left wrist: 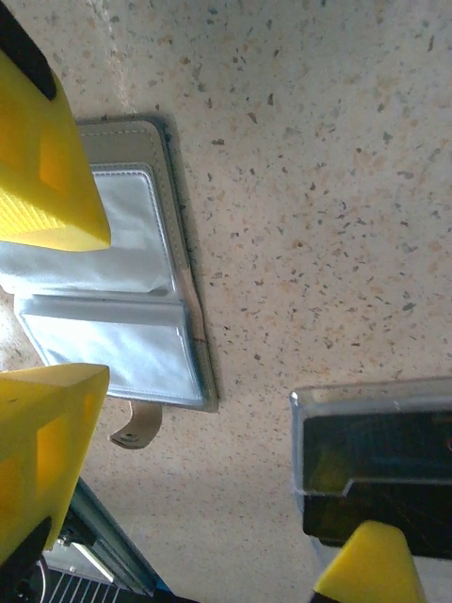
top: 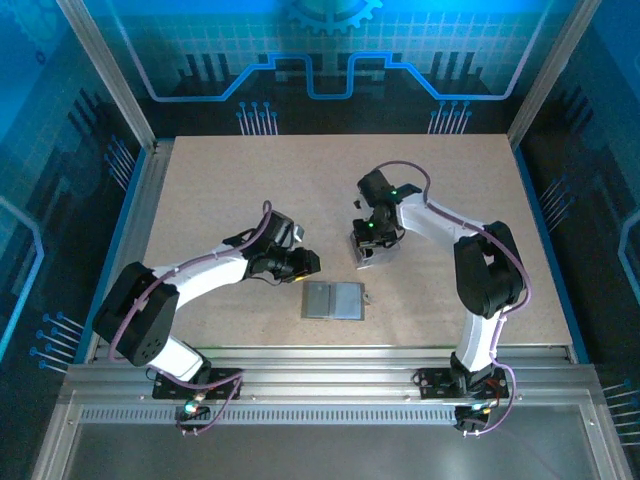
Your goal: Put the credit cards into the card holder
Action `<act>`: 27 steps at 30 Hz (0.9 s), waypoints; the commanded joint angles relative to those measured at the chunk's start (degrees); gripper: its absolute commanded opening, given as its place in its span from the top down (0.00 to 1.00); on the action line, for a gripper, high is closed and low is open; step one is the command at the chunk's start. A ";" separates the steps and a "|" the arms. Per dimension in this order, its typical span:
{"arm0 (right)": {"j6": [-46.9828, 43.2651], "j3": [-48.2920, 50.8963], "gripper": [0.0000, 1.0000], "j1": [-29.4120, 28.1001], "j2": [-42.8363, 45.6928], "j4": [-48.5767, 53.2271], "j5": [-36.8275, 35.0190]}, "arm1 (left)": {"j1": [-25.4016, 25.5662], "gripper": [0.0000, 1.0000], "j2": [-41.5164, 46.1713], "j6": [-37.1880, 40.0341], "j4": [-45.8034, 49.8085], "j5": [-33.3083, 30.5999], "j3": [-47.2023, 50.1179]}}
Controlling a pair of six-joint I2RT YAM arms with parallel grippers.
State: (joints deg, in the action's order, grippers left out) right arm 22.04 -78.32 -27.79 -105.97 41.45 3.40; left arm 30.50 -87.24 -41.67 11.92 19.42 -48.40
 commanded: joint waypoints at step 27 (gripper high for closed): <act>-3.10 -4.43 0.60 -4.28 -3.44 4.88 -16.25 | 1.13 0.48 -26.35 4.15 9.36 -1.40 -31.69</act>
State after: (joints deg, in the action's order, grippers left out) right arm 20.25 -81.89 -31.46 -108.33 45.82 -13.45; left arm 31.14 -111.31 -38.85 18.15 19.35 -76.79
